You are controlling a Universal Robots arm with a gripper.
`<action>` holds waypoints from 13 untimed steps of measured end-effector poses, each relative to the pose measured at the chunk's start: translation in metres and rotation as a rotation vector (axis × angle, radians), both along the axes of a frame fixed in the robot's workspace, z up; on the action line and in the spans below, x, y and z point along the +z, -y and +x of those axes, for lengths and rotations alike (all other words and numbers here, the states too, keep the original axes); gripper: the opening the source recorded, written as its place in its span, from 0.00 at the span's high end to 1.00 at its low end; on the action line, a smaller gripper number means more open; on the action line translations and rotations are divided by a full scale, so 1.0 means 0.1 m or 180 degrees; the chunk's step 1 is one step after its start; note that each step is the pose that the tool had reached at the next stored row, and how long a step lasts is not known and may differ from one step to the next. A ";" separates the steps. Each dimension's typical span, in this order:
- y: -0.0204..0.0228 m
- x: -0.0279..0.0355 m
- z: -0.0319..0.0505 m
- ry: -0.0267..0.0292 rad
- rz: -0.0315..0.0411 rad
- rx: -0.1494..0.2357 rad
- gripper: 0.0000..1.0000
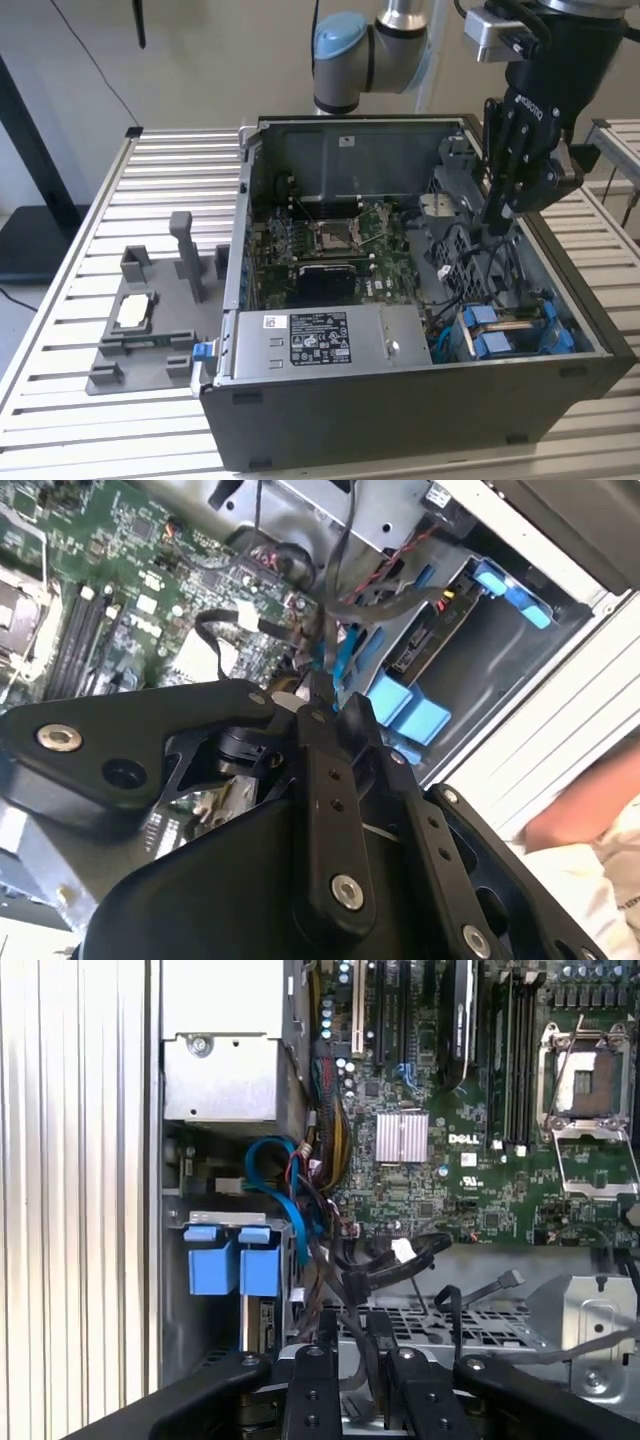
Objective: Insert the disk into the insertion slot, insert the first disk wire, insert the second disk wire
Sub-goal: 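Insert the second disk wire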
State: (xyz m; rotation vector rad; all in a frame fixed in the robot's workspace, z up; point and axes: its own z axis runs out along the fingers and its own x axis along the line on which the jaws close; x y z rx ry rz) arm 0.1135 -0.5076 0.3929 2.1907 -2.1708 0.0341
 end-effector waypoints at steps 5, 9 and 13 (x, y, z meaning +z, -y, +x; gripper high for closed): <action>-0.004 0.000 -0.033 0.0000 -0.0012 0.0146 0.74; -0.010 0.000 -0.057 0.0001 -0.0012 0.0253 0.74; -0.018 -0.001 -0.089 0.0001 -0.0012 0.0338 0.74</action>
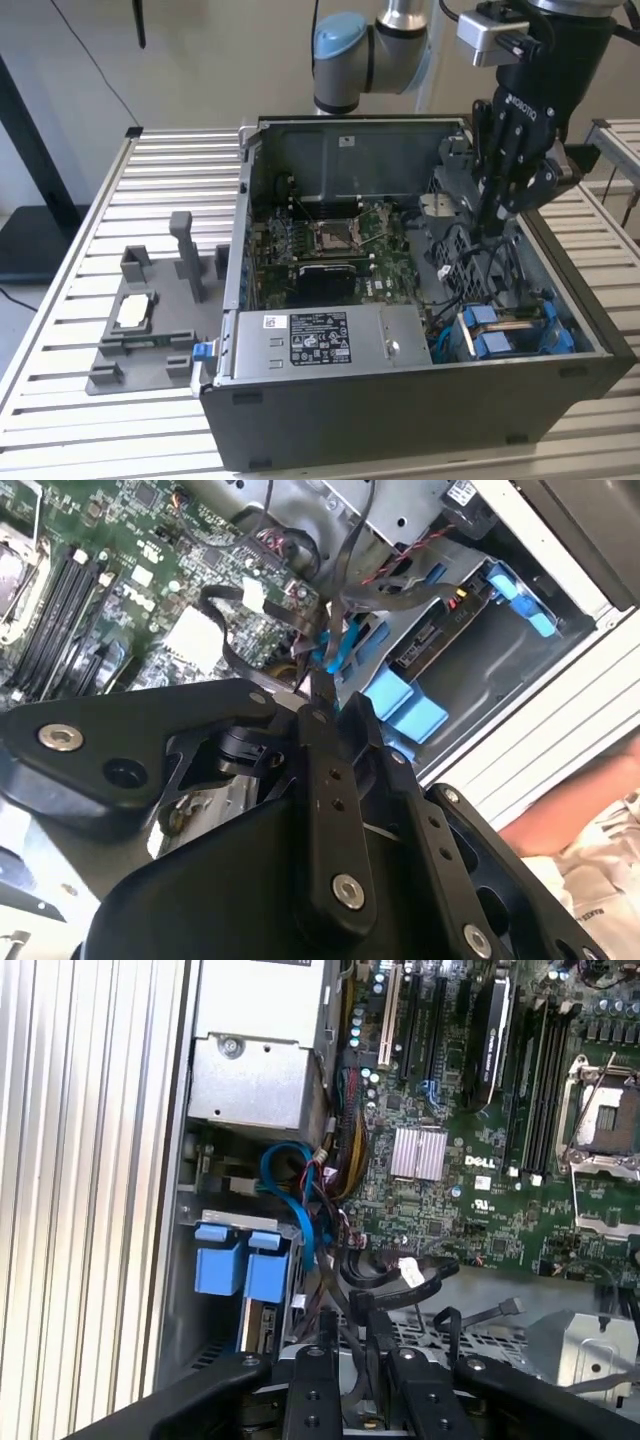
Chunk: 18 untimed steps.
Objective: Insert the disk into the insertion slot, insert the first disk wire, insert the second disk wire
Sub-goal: 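Insert the second disk wire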
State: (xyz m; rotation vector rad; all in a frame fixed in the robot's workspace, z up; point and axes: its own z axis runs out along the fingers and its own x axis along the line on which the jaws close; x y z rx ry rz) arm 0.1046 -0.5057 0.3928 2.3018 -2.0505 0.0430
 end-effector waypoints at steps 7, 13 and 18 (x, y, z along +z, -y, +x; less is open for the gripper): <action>-0.014 -0.019 -0.089 0.0000 0.0000 0.0102 0.74; -0.018 -0.057 -0.122 0.0009 -0.0008 0.0218 0.74; -0.018 -0.082 -0.126 0.0010 -0.0019 0.0262 0.82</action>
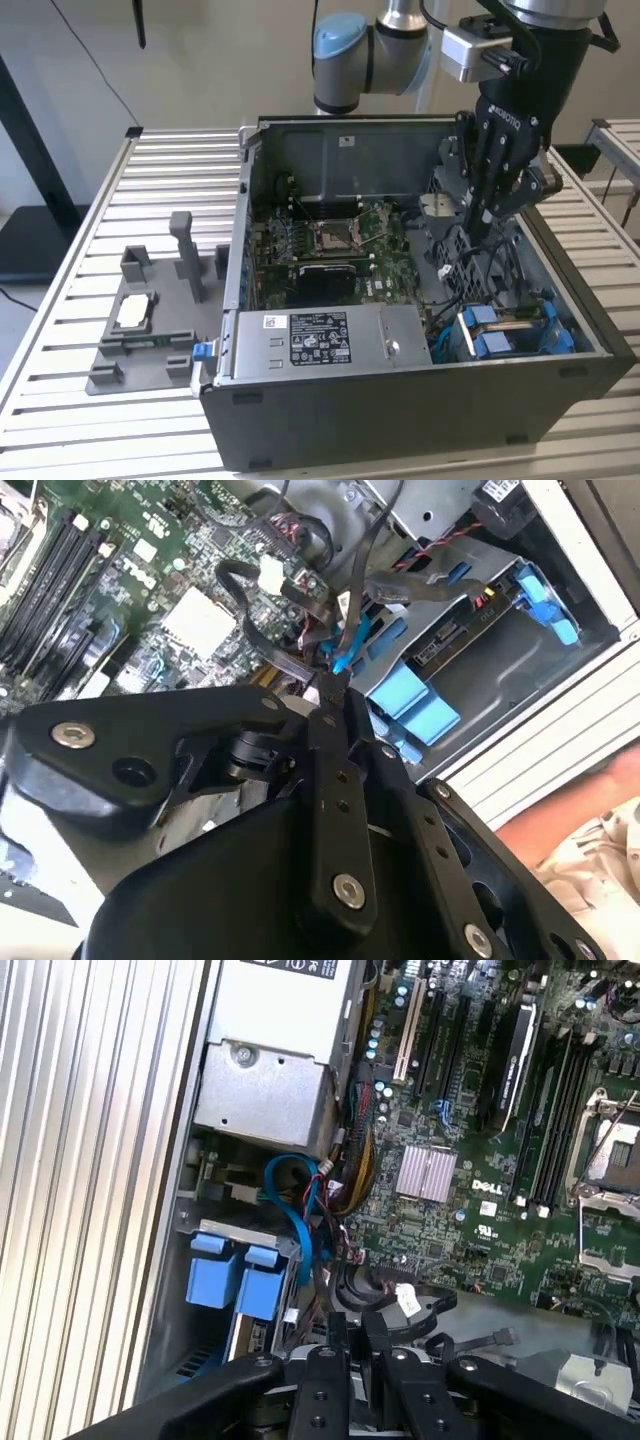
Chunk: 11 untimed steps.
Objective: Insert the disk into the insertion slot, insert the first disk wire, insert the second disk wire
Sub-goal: 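Insert the second disk wire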
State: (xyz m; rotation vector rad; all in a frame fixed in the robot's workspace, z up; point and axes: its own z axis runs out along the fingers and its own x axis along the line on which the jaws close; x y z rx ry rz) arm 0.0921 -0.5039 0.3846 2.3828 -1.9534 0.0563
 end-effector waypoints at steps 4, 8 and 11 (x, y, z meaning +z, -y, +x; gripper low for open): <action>0.049 -0.020 0.003 0.0001 -0.0001 0.0015 0.84; 0.152 -0.042 0.033 -0.0047 -0.0002 0.0015 0.84; 0.224 -0.064 0.074 -0.0099 -0.0001 0.0015 0.84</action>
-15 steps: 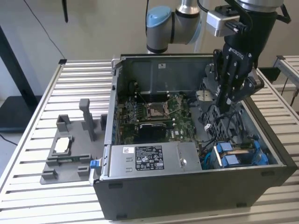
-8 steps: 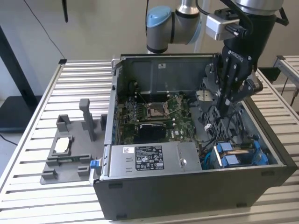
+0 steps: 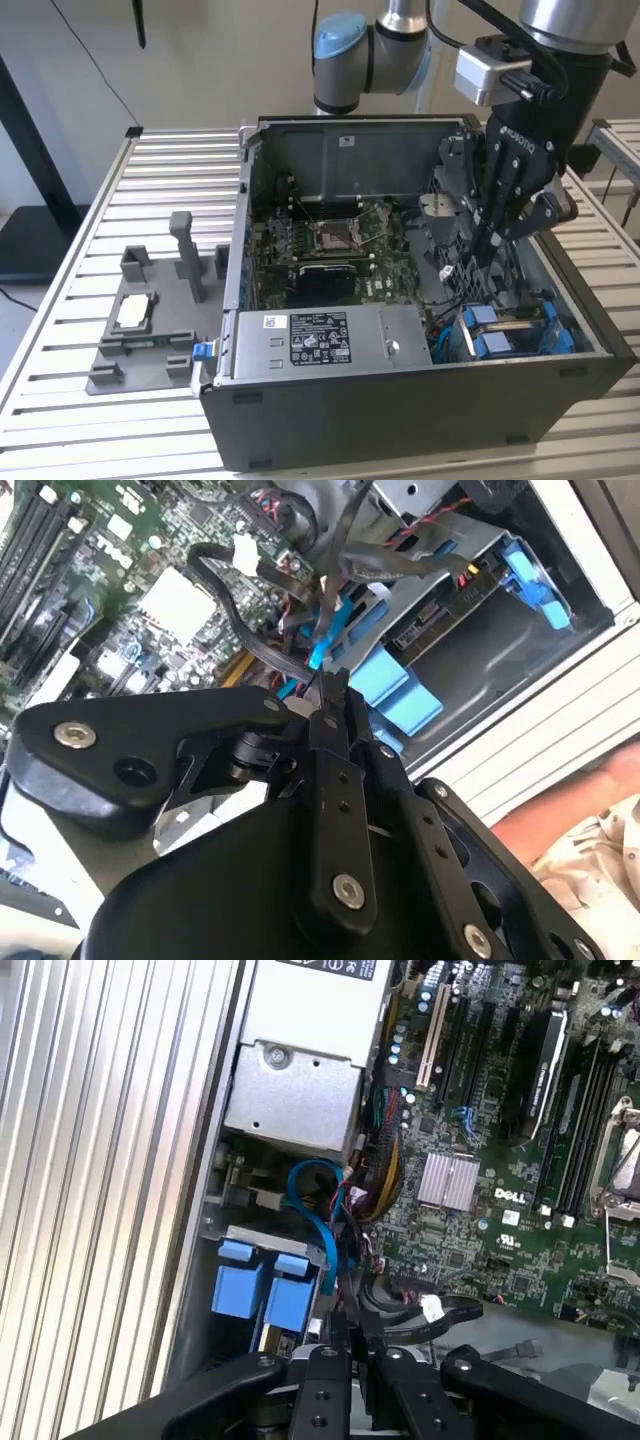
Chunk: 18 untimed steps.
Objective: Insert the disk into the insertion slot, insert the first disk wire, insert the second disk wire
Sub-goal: 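Insert the second disk wire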
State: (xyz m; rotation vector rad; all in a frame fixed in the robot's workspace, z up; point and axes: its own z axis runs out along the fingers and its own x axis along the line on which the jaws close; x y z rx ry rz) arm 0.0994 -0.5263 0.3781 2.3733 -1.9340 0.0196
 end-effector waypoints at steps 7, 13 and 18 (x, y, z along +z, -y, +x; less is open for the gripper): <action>0.114 -0.068 0.123 -0.0066 0.0007 0.0000 0.84; 0.188 -0.148 0.202 -0.0096 0.0023 0.0000 0.84; 0.221 -0.193 0.246 -0.0106 0.0034 -0.0002 0.84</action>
